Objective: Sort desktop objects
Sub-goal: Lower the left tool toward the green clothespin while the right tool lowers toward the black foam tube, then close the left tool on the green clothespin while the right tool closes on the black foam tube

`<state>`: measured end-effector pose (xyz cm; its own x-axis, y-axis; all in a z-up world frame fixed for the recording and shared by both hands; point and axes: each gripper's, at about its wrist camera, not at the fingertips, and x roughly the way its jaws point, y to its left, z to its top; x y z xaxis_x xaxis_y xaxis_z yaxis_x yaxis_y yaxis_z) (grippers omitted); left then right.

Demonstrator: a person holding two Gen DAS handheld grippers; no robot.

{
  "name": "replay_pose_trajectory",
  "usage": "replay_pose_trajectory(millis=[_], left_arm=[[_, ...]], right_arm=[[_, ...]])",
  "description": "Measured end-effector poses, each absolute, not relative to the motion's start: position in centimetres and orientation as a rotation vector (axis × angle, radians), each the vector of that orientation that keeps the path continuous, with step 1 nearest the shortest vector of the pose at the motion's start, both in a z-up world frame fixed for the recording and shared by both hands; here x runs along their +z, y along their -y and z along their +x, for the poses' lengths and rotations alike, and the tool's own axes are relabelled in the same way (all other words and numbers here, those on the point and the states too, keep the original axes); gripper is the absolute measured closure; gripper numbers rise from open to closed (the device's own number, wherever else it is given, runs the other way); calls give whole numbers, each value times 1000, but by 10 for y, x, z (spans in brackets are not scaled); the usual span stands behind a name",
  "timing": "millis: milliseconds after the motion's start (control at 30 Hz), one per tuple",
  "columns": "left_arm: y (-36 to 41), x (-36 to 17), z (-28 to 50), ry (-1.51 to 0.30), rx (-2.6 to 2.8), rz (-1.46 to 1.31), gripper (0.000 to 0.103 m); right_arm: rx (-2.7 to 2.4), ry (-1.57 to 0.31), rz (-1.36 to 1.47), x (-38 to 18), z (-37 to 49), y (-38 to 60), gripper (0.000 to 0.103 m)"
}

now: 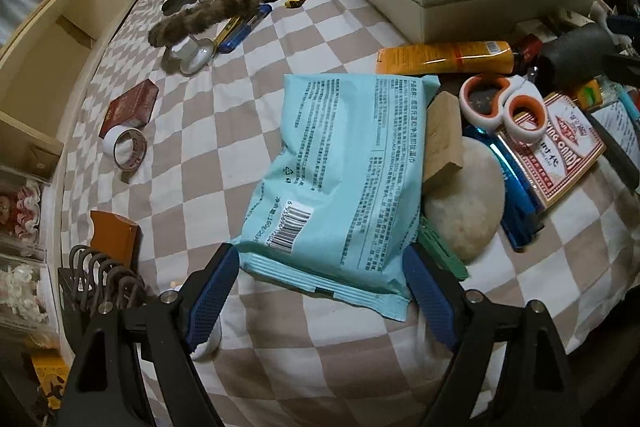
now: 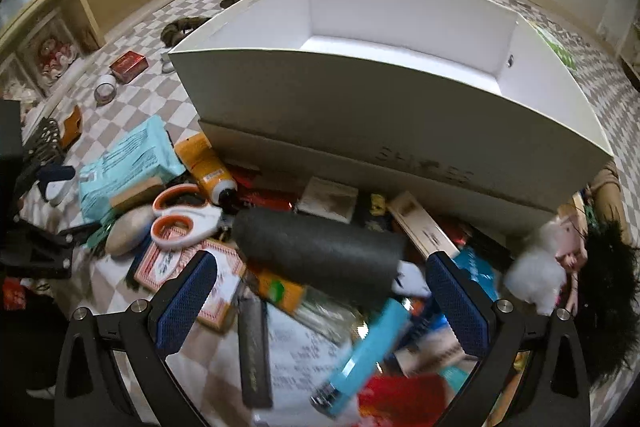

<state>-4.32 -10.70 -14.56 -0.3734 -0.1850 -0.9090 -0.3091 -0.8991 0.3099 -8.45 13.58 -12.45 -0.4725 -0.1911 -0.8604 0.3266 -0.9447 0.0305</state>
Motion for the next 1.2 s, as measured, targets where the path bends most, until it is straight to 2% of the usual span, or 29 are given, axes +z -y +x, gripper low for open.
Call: replay_pose_trajectory(millis=[367,533,700,833,933,1000,1200], left_arm=[[113,-152,-56,-676,2476,-1749,8],[128,-149,-63,-704,2549,-1773,8],[144,-144,-64,-634,2587,-1776,11],[130,-131,-50,-527,2476,-1667,12],[112,-128,-39,-520,2373,-1625,26],[103,-130,-35,-519,2320,-1620,46],[92,-134,-30,-467,2217,-1640,49]], right_arm=[[-2525,-514,1357,-149,-96,-97,0],[-2544,-452,1410,-146,-104,-123,0],[-2538,-381,1432,-136,-105,-152,0],[-2528,-359,1445,-127,-102,-165,0],[-2521,-329,1453,-120,-98,-174,0],[-2517,-278,1454,-116,-96,-180,0],[-2504,-41,1450,-100,-95,-202,0]])
